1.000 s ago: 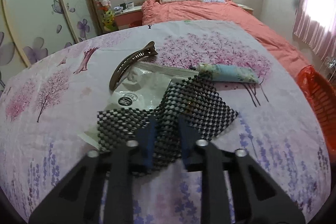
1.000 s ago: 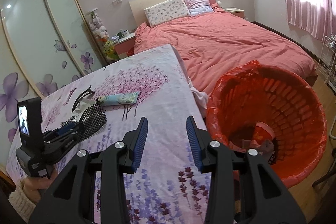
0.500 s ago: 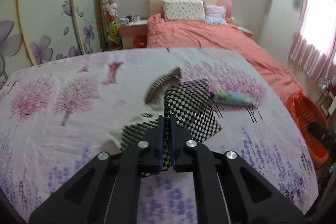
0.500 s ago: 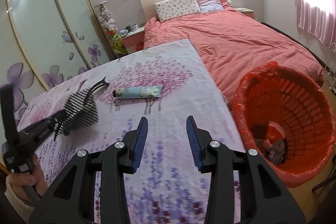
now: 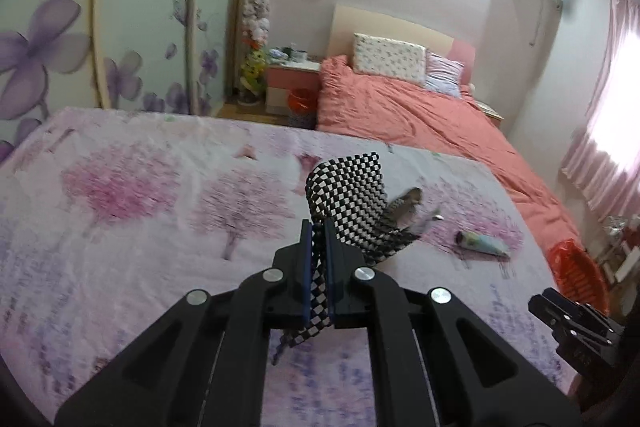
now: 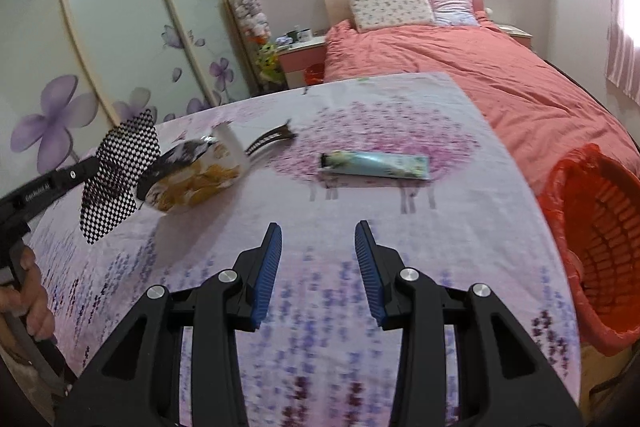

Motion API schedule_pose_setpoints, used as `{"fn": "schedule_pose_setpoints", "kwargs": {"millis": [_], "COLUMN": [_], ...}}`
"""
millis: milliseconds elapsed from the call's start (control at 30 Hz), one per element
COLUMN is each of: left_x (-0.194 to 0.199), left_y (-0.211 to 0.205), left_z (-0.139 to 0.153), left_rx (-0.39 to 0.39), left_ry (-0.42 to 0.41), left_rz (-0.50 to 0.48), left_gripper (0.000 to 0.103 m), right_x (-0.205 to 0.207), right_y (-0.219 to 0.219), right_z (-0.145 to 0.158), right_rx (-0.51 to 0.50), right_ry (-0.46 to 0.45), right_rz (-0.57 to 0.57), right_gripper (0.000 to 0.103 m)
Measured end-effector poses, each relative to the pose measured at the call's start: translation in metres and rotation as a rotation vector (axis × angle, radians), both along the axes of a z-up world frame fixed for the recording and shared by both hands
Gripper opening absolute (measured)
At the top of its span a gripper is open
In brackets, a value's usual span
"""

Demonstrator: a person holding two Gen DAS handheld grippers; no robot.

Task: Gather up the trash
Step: 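Grasp the white wrapper packet with the right tool while the left tool holds the mesh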

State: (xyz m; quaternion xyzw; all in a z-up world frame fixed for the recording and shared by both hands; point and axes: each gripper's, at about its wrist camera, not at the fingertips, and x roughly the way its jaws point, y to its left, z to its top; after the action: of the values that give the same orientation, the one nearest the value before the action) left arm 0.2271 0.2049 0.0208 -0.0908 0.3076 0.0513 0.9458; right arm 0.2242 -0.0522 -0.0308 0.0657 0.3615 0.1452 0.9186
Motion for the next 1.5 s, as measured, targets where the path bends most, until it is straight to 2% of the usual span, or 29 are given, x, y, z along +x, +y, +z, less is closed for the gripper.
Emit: {"fn": "schedule_pose_setpoints", "kwargs": {"millis": [267,533,700,933,1200,1233,1300,1333,1433,1500], "left_x": [-0.007,-0.007,-0.007,-0.007,-0.001,-0.001,-0.002,-0.002,-0.003,-0.005], "left_y": [0.028,0.035,0.046,0.06,0.062,0.062,0.061,0.059,0.056,0.053], "left_z": [0.008,0.003,-0.002,-0.009,-0.018,-0.018,-0.019,-0.019,-0.018,-0.017], "left_rx": [0.048,0.089,0.098,0.105,0.094,0.093,0.094,0.095,0.092,0.097], "left_ry": [-0.006,0.004,0.015,0.036,0.06,0.061,0.062,0.062,0.061,0.059], "left_rz": [0.067,0.081,0.095,0.118,0.118,0.116,0.113,0.11,0.106,0.099], "left_gripper": [0.007,0.007,0.007,0.007,0.007,0.007,0.007,0.007,0.007,0.007], "right_x": [-0.002,0.0,0.011,0.05,0.068,0.067,0.06,0.059,0.051,0.043], "right_y": [0.01,0.021,0.044,0.057,0.068,0.067,0.069,0.069,0.066,0.062], "right_z": [0.003,0.002,-0.009,-0.03,-0.054,-0.056,-0.057,-0.057,-0.054,-0.049], "right_rx": [-0.007,-0.01,-0.015,-0.014,-0.015,-0.011,-0.02,-0.017,-0.003,-0.007], "right_ry": [-0.006,0.0,0.023,0.066,0.164,0.168,0.158,0.162,0.154,0.138], "right_rz": [0.008,0.026,0.063,0.058,0.098,0.104,0.113,0.122,0.133,0.137], "right_gripper": [0.039,0.039,0.039,0.039,0.039,0.035,0.017,0.012,0.002,0.001]}}
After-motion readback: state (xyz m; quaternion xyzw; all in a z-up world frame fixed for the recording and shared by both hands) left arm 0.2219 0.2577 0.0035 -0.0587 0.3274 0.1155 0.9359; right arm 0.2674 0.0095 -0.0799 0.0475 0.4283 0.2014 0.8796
